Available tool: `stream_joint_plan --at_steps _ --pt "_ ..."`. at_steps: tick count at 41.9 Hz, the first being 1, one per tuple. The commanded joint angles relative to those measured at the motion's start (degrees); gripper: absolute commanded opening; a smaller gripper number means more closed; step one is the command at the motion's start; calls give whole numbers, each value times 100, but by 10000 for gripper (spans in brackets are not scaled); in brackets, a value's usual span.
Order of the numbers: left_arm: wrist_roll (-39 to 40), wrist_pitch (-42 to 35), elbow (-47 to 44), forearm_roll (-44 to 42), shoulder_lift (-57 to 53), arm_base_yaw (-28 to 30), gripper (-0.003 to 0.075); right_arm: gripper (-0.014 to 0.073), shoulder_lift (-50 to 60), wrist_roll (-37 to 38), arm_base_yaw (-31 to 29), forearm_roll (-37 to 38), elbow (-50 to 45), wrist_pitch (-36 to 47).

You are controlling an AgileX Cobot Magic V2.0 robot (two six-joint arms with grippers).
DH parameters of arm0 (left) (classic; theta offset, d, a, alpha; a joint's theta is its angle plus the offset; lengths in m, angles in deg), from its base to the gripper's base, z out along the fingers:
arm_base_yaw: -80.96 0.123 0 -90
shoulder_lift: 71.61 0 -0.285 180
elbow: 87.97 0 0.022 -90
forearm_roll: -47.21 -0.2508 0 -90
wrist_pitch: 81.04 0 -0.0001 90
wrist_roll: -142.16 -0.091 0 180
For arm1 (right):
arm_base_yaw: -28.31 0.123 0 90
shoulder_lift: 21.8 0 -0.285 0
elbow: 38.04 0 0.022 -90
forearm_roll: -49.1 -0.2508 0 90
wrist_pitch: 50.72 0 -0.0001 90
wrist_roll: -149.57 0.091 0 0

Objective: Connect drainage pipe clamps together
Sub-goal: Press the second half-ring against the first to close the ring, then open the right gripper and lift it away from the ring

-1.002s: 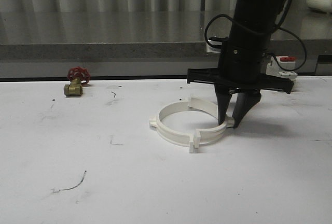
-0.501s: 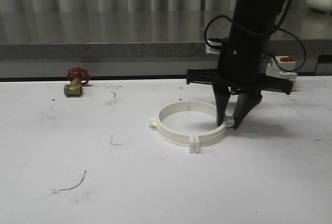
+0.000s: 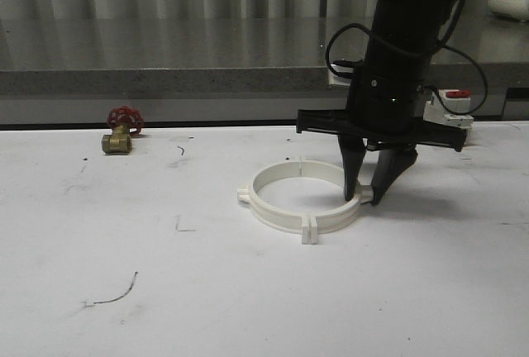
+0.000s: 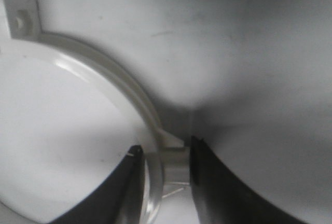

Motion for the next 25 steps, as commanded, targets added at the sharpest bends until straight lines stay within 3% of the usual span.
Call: stream_joint_plan --at_steps 1,13,20,25 --pt "12 -378 139 44 -30 9 282 262 294 -5 16 -107 147 90" --pt "12 -378 139 44 -30 9 282 261 440 -111 16 -82 157 64" --pt "12 -378 139 44 -30 9 282 260 922 -171 9 430 157 -99" --pt "12 -378 139 44 -30 9 282 260 1395 -1021 -61 504 157 -174"
